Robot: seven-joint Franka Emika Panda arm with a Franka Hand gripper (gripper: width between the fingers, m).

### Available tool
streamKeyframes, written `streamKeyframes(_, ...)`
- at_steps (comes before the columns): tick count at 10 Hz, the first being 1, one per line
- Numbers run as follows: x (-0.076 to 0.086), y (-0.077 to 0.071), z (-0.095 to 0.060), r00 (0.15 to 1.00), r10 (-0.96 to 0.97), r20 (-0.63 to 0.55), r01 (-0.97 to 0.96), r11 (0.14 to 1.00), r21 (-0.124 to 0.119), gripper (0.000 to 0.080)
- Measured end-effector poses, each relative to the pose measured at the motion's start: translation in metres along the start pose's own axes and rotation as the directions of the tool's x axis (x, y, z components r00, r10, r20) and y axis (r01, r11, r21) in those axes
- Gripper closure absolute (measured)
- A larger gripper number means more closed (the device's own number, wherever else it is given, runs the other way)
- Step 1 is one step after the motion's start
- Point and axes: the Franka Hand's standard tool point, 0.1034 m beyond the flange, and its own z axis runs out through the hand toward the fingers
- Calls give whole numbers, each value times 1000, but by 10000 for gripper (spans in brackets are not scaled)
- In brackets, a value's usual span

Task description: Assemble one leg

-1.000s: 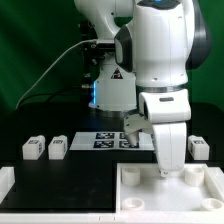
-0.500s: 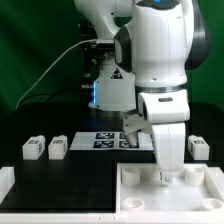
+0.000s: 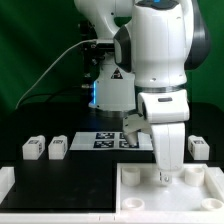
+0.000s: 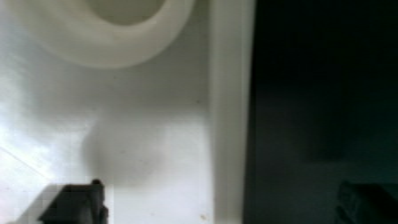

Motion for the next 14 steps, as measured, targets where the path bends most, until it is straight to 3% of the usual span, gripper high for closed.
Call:
streamKeyframes(2, -1, 1, -1, 1000, 17, 0, -17, 1000, -2, 150)
streamKeyframes(3, -1, 5, -12, 997, 73, 4, -73, 997, -19, 150)
streamKeyframes(5, 8, -2, -32, 989, 149, 6, -149, 988, -42, 150)
streamKeyframes(6, 18, -9, -37, 935, 354, -9, -354, 934, -41, 150)
streamKeyframes(8, 46, -23, -39, 787, 616, -35, -617, 786, -31, 150)
streamKeyframes(11, 44, -23, -38, 587, 808, -46, -809, 588, -4, 150)
streamKeyframes(12, 48, -25, -37, 444, 895, -48, -896, 445, 12, 150)
streamKeyframes(13, 68, -41, -30, 201, 979, -41, -978, 203, 41, 150)
streamKeyframes(14, 81, -54, -24, 87, 996, -23, -995, 88, 56, 150)
